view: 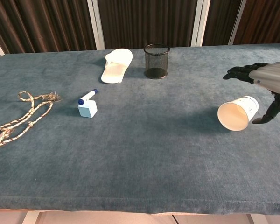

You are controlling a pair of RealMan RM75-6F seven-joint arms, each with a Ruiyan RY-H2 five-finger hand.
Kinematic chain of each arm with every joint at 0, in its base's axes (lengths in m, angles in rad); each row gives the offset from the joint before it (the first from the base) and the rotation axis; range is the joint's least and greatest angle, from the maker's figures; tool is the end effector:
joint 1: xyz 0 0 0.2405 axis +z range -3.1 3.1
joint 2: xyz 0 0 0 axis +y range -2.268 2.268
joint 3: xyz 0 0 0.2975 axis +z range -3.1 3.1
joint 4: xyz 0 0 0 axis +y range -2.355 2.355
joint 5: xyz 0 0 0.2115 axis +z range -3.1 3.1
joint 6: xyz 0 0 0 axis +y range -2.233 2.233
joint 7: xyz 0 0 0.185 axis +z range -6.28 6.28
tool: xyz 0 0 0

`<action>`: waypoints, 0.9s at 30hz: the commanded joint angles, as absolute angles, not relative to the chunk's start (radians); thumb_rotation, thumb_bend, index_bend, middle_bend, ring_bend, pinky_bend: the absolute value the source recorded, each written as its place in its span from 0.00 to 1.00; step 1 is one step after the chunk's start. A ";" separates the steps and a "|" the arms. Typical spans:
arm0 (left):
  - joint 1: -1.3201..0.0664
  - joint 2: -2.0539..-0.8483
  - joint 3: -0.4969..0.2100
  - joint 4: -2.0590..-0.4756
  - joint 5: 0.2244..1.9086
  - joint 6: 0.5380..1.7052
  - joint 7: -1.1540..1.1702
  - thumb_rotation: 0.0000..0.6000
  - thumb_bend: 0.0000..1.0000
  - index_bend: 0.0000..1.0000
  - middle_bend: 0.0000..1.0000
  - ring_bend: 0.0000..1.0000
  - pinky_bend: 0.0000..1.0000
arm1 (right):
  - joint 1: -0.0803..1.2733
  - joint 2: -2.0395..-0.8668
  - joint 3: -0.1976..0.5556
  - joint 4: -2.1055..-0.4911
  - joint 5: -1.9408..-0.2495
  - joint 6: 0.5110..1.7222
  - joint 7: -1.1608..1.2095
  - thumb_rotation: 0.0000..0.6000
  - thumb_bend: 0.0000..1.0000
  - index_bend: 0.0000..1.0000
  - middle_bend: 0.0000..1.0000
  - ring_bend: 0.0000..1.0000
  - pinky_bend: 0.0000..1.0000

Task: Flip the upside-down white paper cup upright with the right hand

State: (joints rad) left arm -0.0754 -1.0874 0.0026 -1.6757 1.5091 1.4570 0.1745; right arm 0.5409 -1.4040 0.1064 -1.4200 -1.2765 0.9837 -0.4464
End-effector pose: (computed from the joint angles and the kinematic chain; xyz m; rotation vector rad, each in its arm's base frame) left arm -0.3453 0.2095 0.1665 -1.4841 -0.8519 -0.7476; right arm -0.2774 -0.3752 0.0227 1.8673 -0.7045 0.6193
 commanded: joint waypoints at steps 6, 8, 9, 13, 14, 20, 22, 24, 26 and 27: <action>-0.075 -1.087 0.003 -1.677 1.513 1.459 0.177 1.00 0.35 0.26 0.20 0.19 0.33 | 0.600 -1.393 0.098 -1.480 -1.200 0.905 -0.580 1.00 0.26 0.31 0.26 0.17 0.27; -0.075 -1.088 0.003 -1.677 1.512 1.460 0.176 1.00 0.35 0.26 0.20 0.19 0.33 | 0.606 -1.392 0.096 -1.489 -1.180 0.897 -0.597 1.00 0.26 0.33 0.26 0.17 0.28; -0.075 -1.088 0.003 -1.676 1.512 1.460 0.176 1.00 0.35 0.26 0.20 0.19 0.33 | 0.607 -1.393 0.095 -1.490 -1.172 0.897 -0.603 1.00 0.26 0.34 0.26 0.17 0.29; -0.076 -1.088 0.003 -1.677 1.508 1.455 0.178 1.00 0.35 0.26 0.20 0.19 0.33 | 0.614 -1.396 0.086 -1.493 -1.148 0.893 -0.617 1.00 0.26 0.39 0.29 0.21 0.32; -0.076 -1.088 0.003 -1.677 1.509 1.455 0.178 1.00 0.35 0.26 0.20 0.19 0.33 | 0.615 -1.397 0.084 -1.492 -1.146 0.893 -0.617 1.00 0.26 0.40 0.30 0.22 0.34; -0.075 -1.088 0.004 -1.678 1.512 1.458 0.178 1.00 0.35 0.26 0.20 0.19 0.33 | 0.616 -1.415 0.068 -1.465 -1.155 0.906 -0.607 1.00 0.28 0.51 0.38 0.31 0.42; -0.075 -1.087 0.004 -1.679 1.512 1.458 0.177 1.00 0.35 0.26 0.20 0.18 0.33 | 0.614 -1.424 0.065 -1.446 -1.168 0.915 -0.590 1.00 0.33 0.53 0.40 0.33 0.44; -0.075 -1.086 0.005 -1.679 1.513 1.458 0.176 1.00 0.35 0.26 0.20 0.19 0.33 | 0.610 -1.432 0.061 -1.430 -1.179 0.922 -0.569 1.00 0.37 0.55 0.42 0.35 0.45; -0.075 -1.086 0.005 -1.679 1.514 1.459 0.176 1.00 0.35 0.27 0.20 0.19 0.33 | 0.606 -1.440 0.060 -1.413 -1.195 0.932 -0.542 1.00 0.39 0.56 0.42 0.36 0.46; -0.075 -1.086 0.004 -1.679 1.513 1.459 0.176 1.00 0.35 0.27 0.20 0.19 0.33 | 0.602 -1.445 0.060 -1.402 -1.207 0.939 -0.519 1.00 0.39 0.57 0.43 0.36 0.47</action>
